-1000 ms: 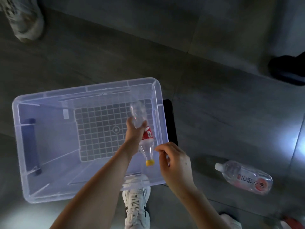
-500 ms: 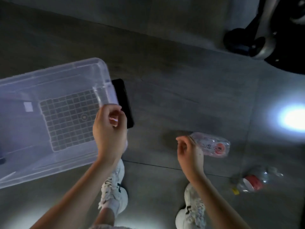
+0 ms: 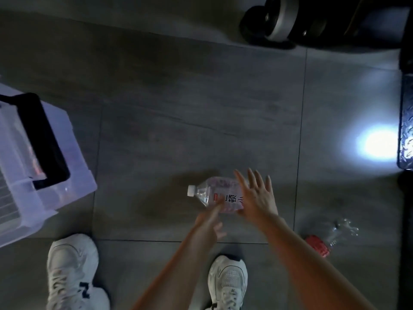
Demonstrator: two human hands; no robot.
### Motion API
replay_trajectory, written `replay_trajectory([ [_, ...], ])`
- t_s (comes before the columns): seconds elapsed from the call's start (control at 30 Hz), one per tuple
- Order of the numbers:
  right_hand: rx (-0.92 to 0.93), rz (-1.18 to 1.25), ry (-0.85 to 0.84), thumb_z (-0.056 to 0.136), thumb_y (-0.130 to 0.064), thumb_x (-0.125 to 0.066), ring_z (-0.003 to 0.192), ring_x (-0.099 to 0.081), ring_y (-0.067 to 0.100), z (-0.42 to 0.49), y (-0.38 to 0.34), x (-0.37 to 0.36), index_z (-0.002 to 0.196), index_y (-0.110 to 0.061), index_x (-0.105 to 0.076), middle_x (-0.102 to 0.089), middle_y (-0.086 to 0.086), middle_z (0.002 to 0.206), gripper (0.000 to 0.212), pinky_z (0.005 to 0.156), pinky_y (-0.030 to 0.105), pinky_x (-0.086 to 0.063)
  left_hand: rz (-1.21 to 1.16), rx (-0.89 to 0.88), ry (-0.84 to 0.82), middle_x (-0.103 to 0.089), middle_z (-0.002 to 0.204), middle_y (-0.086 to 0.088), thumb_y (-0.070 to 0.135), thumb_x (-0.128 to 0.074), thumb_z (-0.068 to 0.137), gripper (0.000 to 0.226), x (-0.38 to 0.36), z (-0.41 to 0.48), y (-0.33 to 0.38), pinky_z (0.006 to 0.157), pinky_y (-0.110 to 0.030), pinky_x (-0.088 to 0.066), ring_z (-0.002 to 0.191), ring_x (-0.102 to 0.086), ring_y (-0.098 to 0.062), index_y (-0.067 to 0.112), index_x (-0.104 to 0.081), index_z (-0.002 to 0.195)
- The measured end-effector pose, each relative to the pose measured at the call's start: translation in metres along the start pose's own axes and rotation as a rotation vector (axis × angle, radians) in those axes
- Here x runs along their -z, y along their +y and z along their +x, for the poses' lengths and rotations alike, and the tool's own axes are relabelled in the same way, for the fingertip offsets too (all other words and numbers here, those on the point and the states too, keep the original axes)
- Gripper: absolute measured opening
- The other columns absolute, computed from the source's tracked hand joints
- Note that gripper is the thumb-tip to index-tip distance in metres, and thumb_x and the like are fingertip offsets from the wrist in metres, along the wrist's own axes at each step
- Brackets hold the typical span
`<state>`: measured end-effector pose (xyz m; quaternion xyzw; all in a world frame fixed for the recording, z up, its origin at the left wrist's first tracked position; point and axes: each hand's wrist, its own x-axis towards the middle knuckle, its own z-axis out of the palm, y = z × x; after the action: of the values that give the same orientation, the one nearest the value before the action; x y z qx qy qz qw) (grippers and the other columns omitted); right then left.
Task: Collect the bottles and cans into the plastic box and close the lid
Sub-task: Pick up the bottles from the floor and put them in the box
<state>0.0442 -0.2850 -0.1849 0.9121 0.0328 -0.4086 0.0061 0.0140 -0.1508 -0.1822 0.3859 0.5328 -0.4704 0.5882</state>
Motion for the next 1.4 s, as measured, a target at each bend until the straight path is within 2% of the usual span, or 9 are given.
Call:
replay_trajectory([
  [0.17,0.065,0.153,-0.006,0.062,-0.057,-0.074,0.126,-0.043,0.031,0.001,-0.008,-0.006,0.145,-0.022,-0.017,-0.042,0.007,0.141,0.107,0.105,0.045,-0.036,-0.182,-0.170,0.073,-0.068,0.090,-0.012,0.024,-0.070,0.080,0.042,-0.006,0.019,0.000,0.063,-0.030,-0.056,0.086,-0.067,-0.028,0.007,-0.056,0.116],
  [0.27,-0.024,0.323,0.088,0.062,-0.054,-0.075,0.122,-0.047,0.030,-0.027,-0.026,0.013,0.143,-0.021,-0.022,-0.045,0.006,0.139,0.102,0.096,0.043,-0.044,-0.062,-0.303,0.119,-0.070,0.093,-0.011,0.024,-0.071,0.080,0.039,-0.001,-0.013,0.014,0.058,-0.029,-0.053,0.076,-0.068,-0.025,0.009,-0.059,0.113],
  [0.4,-0.138,0.531,0.177,0.061,-0.055,-0.075,0.123,-0.048,0.028,-0.084,-0.067,0.076,0.143,-0.020,-0.021,-0.045,0.004,0.141,0.104,0.093,0.040,-0.046,0.184,-0.578,0.111,-0.072,0.101,-0.003,0.040,-0.073,0.071,0.051,0.018,-0.102,0.043,0.067,-0.029,-0.055,0.088,-0.070,-0.020,0.027,-0.058,0.118],
  [0.53,-0.156,0.731,0.214,0.048,-0.066,-0.068,0.121,-0.052,0.024,-0.152,-0.135,0.161,0.139,-0.023,-0.024,-0.049,0.000,0.138,0.110,0.090,0.037,-0.047,0.269,-0.795,0.130,-0.070,0.102,0.012,0.043,-0.074,0.071,0.057,0.059,-0.218,0.071,0.083,-0.026,-0.055,0.090,-0.066,0.002,0.040,-0.050,0.122],
  [0.63,-0.061,0.876,0.189,0.042,-0.067,-0.061,0.111,-0.059,0.021,-0.190,-0.202,0.214,0.133,-0.029,-0.029,-0.056,-0.010,0.125,0.104,0.078,0.032,-0.047,0.309,-0.860,0.162,-0.067,0.115,0.011,0.050,-0.076,0.066,0.071,0.120,-0.291,0.096,0.092,-0.034,-0.052,0.104,-0.065,-0.006,0.038,-0.045,0.129],
  [0.73,0.132,0.985,0.050,0.063,-0.048,-0.076,0.111,-0.058,0.013,-0.199,-0.273,0.243,0.133,-0.035,-0.032,-0.052,-0.022,0.115,0.084,0.079,0.026,-0.043,0.296,-0.871,0.339,-0.067,0.107,0.005,0.039,-0.077,0.069,0.069,0.203,-0.337,0.122,0.081,-0.031,-0.055,0.094,-0.067,-0.014,0.033,-0.047,0.130],
  [0.9,0.220,0.909,-0.023,0.086,-0.038,-0.059,0.127,-0.048,0.013,-0.163,-0.380,0.239,0.140,-0.027,-0.033,-0.047,-0.007,0.142,0.061,0.102,0.031,-0.040,0.206,-0.738,0.583,-0.061,0.115,-0.003,0.036,-0.070,0.077,0.073,0.333,-0.325,0.159,0.089,-0.044,-0.053,0.092,-0.061,-0.019,0.025,-0.034,0.139],
  [1.17,0.184,0.748,0.270,0.088,-0.017,-0.053,0.101,-0.063,0.016,-0.094,-0.432,0.176,0.116,-0.016,-0.060,-0.066,-0.002,0.116,0.030,0.081,0.023,-0.049,0.104,-0.529,0.675,-0.055,0.105,-0.007,0.039,-0.077,0.070,0.063,0.404,-0.176,0.198,0.083,-0.037,-0.049,0.088,-0.055,-0.026,0.012,-0.038,0.112],
  [1.4,0.163,0.679,0.449,0.080,-0.012,-0.051,0.072,-0.058,0.008,-0.047,-0.404,0.135,0.103,-0.015,-0.063,-0.069,-0.002,0.090,0.027,0.061,0.024,-0.051,0.103,-0.468,0.587,-0.065,0.109,-0.009,0.039,-0.075,0.070,0.062,0.407,-0.081,0.193,0.075,-0.035,-0.051,0.091,-0.063,-0.030,0.008,-0.051,0.118],
])
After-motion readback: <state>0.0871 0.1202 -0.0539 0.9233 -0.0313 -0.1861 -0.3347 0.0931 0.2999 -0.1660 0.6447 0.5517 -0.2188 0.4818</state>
